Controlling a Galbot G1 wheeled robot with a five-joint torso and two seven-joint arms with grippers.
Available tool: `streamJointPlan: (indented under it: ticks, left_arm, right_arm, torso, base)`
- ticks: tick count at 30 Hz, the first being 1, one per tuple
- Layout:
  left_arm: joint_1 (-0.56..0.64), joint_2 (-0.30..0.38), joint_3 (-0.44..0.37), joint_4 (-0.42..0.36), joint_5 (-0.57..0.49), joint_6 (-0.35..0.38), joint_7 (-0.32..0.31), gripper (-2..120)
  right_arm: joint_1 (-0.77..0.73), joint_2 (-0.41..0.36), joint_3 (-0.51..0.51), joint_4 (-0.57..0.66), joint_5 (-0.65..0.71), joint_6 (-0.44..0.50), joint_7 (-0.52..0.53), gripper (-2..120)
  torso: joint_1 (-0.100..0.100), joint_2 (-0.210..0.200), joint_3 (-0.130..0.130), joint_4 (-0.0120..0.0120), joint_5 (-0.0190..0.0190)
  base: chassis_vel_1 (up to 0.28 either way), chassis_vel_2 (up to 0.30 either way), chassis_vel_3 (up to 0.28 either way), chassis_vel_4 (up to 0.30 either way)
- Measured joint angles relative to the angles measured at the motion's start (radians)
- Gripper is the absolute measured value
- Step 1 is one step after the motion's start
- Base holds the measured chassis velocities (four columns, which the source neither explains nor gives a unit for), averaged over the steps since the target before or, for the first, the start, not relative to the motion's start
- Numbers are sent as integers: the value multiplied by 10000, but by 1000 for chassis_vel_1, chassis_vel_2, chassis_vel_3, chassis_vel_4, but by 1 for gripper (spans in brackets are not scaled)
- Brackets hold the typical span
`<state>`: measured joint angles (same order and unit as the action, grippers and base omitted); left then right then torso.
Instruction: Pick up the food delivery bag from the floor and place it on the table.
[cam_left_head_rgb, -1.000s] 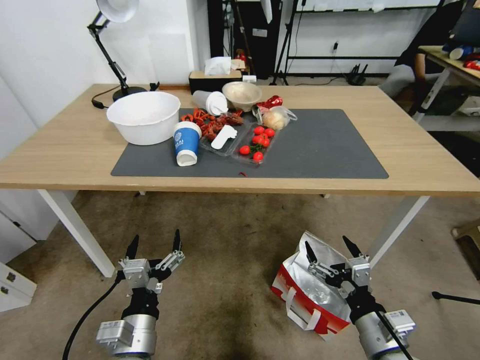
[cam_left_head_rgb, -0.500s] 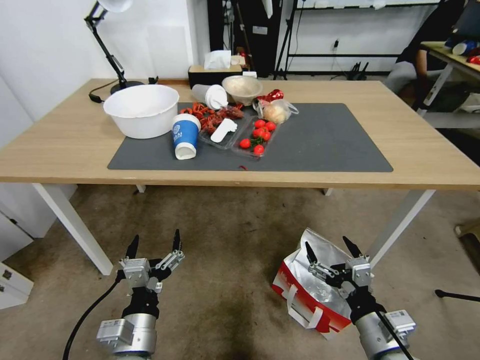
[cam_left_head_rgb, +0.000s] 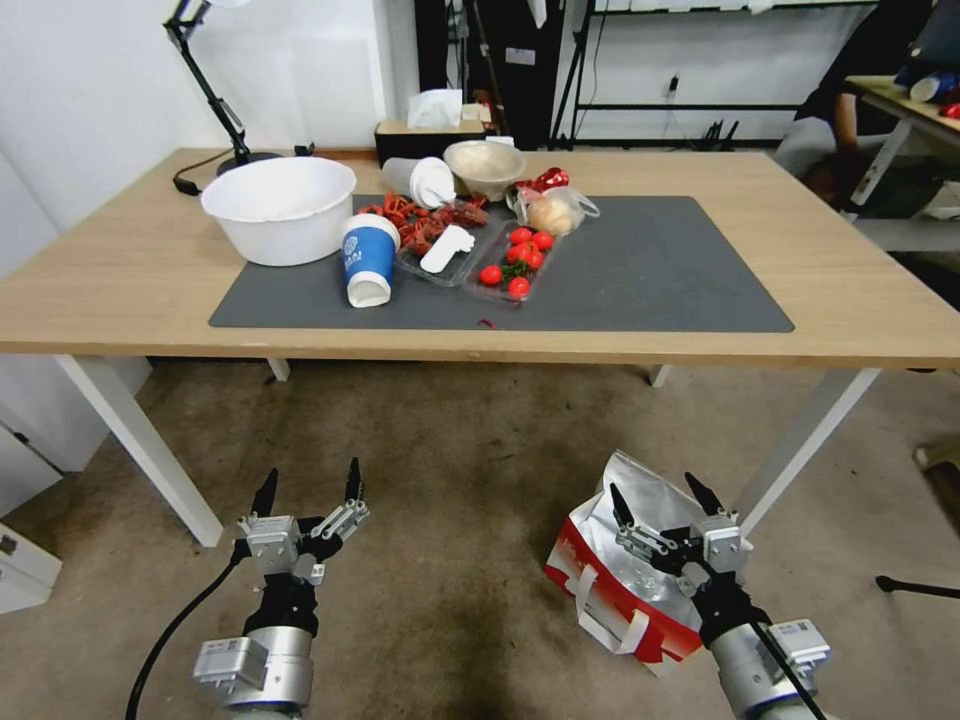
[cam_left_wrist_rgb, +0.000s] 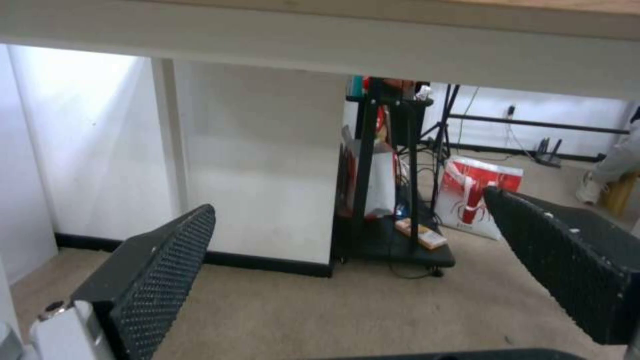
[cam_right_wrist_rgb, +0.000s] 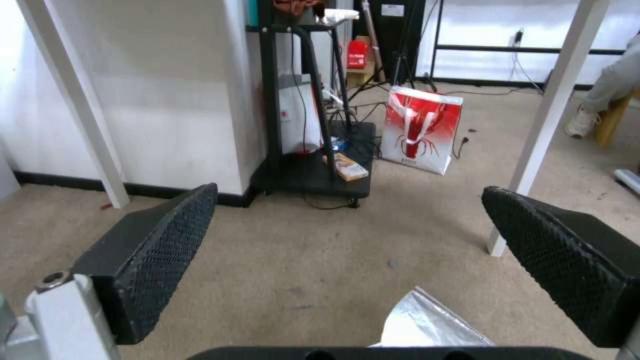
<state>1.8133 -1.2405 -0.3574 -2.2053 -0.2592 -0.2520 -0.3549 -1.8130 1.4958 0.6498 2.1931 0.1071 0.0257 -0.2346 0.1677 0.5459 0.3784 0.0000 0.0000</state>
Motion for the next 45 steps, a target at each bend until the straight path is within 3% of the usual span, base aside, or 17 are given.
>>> streamJointPlan:
  ticks: [45]
  left_arm:
    - [85, -11, -15, -2, 97, -81, 20, 100]
  right_arm:
    - [23, 54, 10, -84, -5, 57, 4, 100]
  torso:
    - [-626, -1774, -1150, 0, 0]
  base:
    - [0, 0, 0, 0]
